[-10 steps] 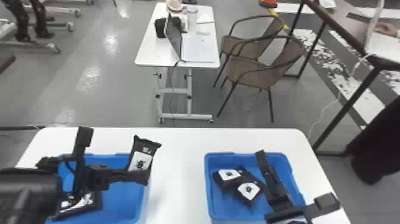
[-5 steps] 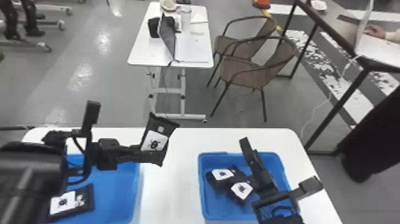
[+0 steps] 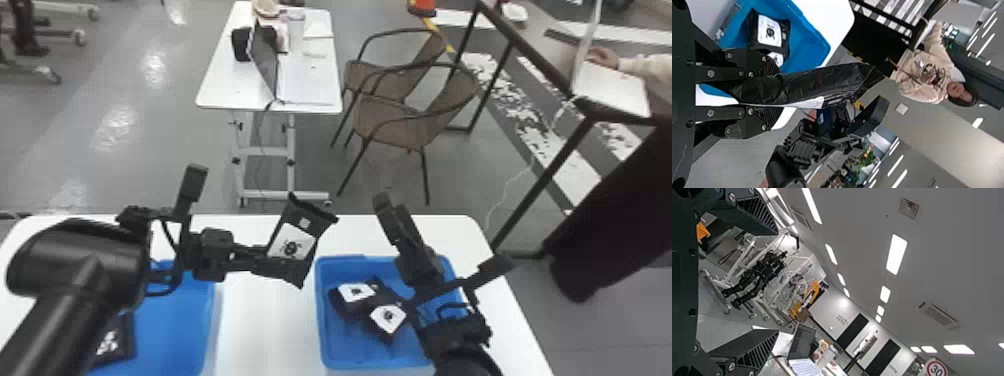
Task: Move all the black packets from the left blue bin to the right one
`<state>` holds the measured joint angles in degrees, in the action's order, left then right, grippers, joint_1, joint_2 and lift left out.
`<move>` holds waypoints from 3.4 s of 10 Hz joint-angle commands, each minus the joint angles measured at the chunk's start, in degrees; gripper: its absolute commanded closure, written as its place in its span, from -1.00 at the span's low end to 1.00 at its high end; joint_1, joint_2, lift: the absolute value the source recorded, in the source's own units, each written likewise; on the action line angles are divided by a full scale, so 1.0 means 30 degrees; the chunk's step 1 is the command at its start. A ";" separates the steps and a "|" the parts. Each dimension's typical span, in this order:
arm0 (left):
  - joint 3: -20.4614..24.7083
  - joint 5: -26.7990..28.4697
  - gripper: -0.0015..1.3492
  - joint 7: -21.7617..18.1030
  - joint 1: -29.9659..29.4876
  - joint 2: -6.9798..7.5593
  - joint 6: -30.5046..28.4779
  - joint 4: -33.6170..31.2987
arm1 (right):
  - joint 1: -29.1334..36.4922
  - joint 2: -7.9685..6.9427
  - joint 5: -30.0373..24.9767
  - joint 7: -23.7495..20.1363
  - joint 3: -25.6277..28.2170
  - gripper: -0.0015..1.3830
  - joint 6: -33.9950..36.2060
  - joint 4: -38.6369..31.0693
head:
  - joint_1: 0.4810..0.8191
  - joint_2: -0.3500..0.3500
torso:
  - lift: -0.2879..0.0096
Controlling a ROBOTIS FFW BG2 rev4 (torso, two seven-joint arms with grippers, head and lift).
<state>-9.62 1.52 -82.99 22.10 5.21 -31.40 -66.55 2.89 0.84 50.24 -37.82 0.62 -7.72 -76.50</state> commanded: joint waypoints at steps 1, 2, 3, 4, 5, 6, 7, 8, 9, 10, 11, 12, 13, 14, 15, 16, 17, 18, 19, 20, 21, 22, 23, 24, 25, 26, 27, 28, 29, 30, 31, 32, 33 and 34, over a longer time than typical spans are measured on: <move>-0.1157 -0.0594 0.42 -0.0167 0.1069 -0.0301 0.0739 0.1646 | -0.0406 0.0072 -0.0751 -0.0371 0.0000 -0.81 0.0932 0.0041 | 0.27 -0.51 | 0.94; -0.1802 -0.0564 0.42 -0.0167 0.1597 -0.0389 0.0973 0.2290 | -0.0552 0.0072 -0.1044 -0.0839 0.0000 -0.81 0.1371 0.0070 | 0.27 -0.53 | 0.94; -0.2007 -0.0594 0.42 -0.0197 0.1919 -0.0506 0.1120 0.2730 | -0.0728 0.0130 -0.1513 -0.1337 0.0000 -0.81 0.1840 0.0041 | 0.27 -0.53 | 0.94; -0.2153 -0.0770 0.42 -0.0226 0.2124 -0.0564 0.1237 0.3257 | -0.0845 0.0130 -0.1864 -0.1865 0.0000 -0.81 0.2016 -0.0017 | 0.27 -0.53 | 0.94; -0.2358 -0.0799 0.42 -0.0226 0.2329 -0.0594 0.1354 0.3609 | -0.0933 0.0130 -0.2157 -0.2275 0.0000 -0.81 0.2133 -0.0076 | 0.27 -0.51 | 0.94; -0.2563 -0.0828 0.42 -0.0226 0.2622 -0.0623 0.1559 0.4077 | -0.0962 0.0130 -0.2538 -0.2568 0.0000 -0.81 0.2485 -0.0135 | 0.27 -0.50 | 0.94; -0.2710 -0.0857 0.42 -0.0226 0.2915 -0.0682 0.1706 0.4487 | -0.0992 0.0130 -0.2802 -0.2890 -0.0117 -0.79 0.2836 -0.0135 | 0.27 -0.49 | 0.94; -0.2798 -0.0857 0.42 -0.0226 0.3091 -0.0682 0.1735 0.4517 | -0.1021 0.0130 -0.2802 -0.2978 -0.0264 -0.72 0.3100 0.0041 | 0.27 -0.48 | 0.94; -0.2827 -0.0916 0.42 -0.0197 0.3179 -0.0682 0.1735 0.4575 | -0.1079 0.0130 -0.2831 -0.3066 -0.0322 -0.45 0.3422 0.0158 | 0.27 -0.46 | 0.94; -0.2827 -0.0945 0.42 -0.0167 0.3179 -0.0711 0.1735 0.4605 | -0.1197 0.0130 -0.3154 -0.3154 -0.0322 -0.02 0.3656 0.0217 | 0.27 -0.44 | 0.94; -0.2886 -0.1004 0.42 -0.0197 0.3179 -0.0770 0.1735 0.4634 | -0.1314 0.0130 -0.3329 -0.3212 -0.0322 0.32 0.3656 0.0305 | 0.27 -0.43 | 0.94; -0.2856 -0.1004 0.42 -0.0167 0.3179 -0.0799 0.1735 0.4634 | -0.1372 0.0101 -0.3388 -0.3212 -0.0322 0.64 0.3627 0.0422 | 0.27 -0.42 | 0.94; -0.2798 -0.1004 0.42 -0.0109 0.3179 -0.0799 0.1764 0.4634 | -0.1343 0.0013 -0.3359 -0.3212 -0.0322 0.86 0.3012 0.0510 | 0.27 -0.42 | 0.94; -0.2681 -0.1004 0.42 -0.0109 0.3179 -0.0799 0.1794 0.4634 | -0.1284 -0.0075 -0.3154 -0.3212 -0.0322 0.85 0.2455 0.0598 | 0.27 -0.42 | 0.94; -0.2651 -0.0975 0.42 -0.0080 0.3179 -0.0799 0.1823 0.4634 | -0.1255 -0.0104 -0.2948 -0.3242 -0.0322 0.85 0.2221 0.0686 | 0.27 -0.43 | 0.94; -0.2593 -0.0975 0.42 -0.0021 0.3179 -0.0770 0.1882 0.4693 | -0.1255 -0.0133 -0.2538 -0.3564 -0.0322 0.85 0.2104 0.0862 | 0.27 -0.43 | 0.94; -0.2476 -0.0975 0.42 0.0038 0.3237 -0.0740 0.1911 0.4810 | -0.1255 -0.0133 -0.2363 -0.3798 -0.0322 0.85 0.1928 0.0979 | 0.27 -0.44 | 0.94; -0.2358 -0.1033 0.42 0.0126 0.3237 -0.0711 0.1970 0.4839 | -0.1226 -0.0133 -0.2216 -0.3798 -0.0293 0.85 0.1928 0.1037 | 0.27 -0.43 | 0.94; -0.2095 -0.1443 0.32 0.0741 0.3003 -0.0740 0.2028 0.4810 | -0.1167 -0.0163 -0.2040 -0.3710 -0.0117 0.85 0.1840 0.1184 | 0.27 -0.43 | 0.94; -0.1685 -0.1619 0.07 0.1092 0.2710 -0.0740 0.2028 0.4810 | -0.1109 -0.0221 -0.2040 -0.3388 0.0264 0.85 0.1781 0.1272 | 0.27 -0.43 | 0.94; -0.1392 -0.1678 -0.29 0.1297 0.2388 -0.0682 0.1999 0.4810 | -0.1109 -0.0221 -0.2187 -0.3095 0.0732 0.85 0.1635 0.1565 | 0.27 -0.45 | 0.94; -0.1011 -0.1824 -0.55 0.1590 0.2065 -0.0594 0.1882 0.4810 | -0.1284 -0.0221 -0.2363 -0.2919 0.1172 0.85 0.1430 0.2385 | 0.27 -0.48 | 0.94; -0.0542 -0.1912 -0.72 0.1825 0.1714 -0.0594 0.1823 0.4810 | -0.1548 -0.0221 -0.2538 -0.2802 0.1611 0.85 0.1108 0.3498 | 0.27 -0.50 | 0.94; -0.0161 -0.1912 -0.79 0.1854 0.1450 -0.0535 0.1823 0.4810 | -0.1812 -0.0221 -0.2655 -0.2744 0.2139 0.85 0.0756 0.4612 | 0.27 -0.52 | 0.94; 0.0161 -0.2029 -0.79 0.1854 0.1128 -0.0506 0.1852 0.4780 | -0.1841 -0.0221 -0.2802 -0.2568 0.2725 0.85 0.0639 0.5315 | 0.27 -0.54 | 0.94; 0.0601 -0.2059 -0.79 0.1854 0.0747 -0.0506 0.1882 0.4517 | -0.1841 -0.0192 -0.2948 -0.2421 0.3281 0.85 0.0580 0.5901 | 0.27 -0.57 | 0.94; 0.1187 -0.2059 -0.79 0.1883 0.0249 -0.0506 0.1706 0.3931 | -0.1841 -0.0075 -0.3036 -0.2187 0.3574 0.85 0.0492 0.6369 | 0.27 -0.61 | 0.94; 0.1860 -0.2059 -0.79 0.1971 -0.0337 -0.0447 0.1413 0.3111 | -0.1841 0.0160 -0.3036 -0.1835 0.3633 0.85 0.0404 0.6867 | 0.27 -0.65 | 0.94; 0.2446 -0.2059 -0.79 0.2088 -0.0864 -0.0301 0.1091 0.2290 | -0.1841 0.0335 -0.3007 -0.1279 0.3633 0.85 0.0287 0.7483 | 0.27 -0.66 | 0.94; 0.3032 -0.2059 -0.79 0.2118 -0.1216 -0.0184 0.0915 0.1763 | -0.1958 0.0482 -0.3007 -0.0898 0.3779 0.85 0.0258 0.8127 | 0.27 -0.66 | 0.94; 0.3647 -0.2059 -0.80 0.2323 -0.1567 -0.0096 0.0739 0.1118 | -0.2017 0.0570 -0.3007 -0.0517 0.3955 0.85 0.0170 0.8596 | 0.27 -0.66 | 0.94; 0.4321 -0.2088 -0.91 0.2674 -0.2065 -0.0066 0.0505 0.0327 | -0.1988 0.0599 -0.2919 -0.0195 0.4072 0.55 0.0199 0.8654 | 0.27 -0.65 | 0.94; 0.5083 -0.2176 -1.00 0.3085 -0.2593 -0.0066 0.0212 -0.0581 | -0.1870 0.0658 -0.3066 -0.0078 0.4072 -0.12 0.0199 0.8303 | 0.27 -0.63 | 0.94; 0.5640 -0.2322 -1.00 0.3348 -0.2974 0.0022 -0.0023 -0.1196 | -0.1284 0.0628 -0.3593 0.0743 0.4072 -0.51 0.0199 0.7160 | 0.27 -0.60 | 0.94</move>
<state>6.21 -5.21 -72.96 13.89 5.12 -31.05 -68.97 -1.87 2.75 40.26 -35.72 12.87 -7.11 -53.21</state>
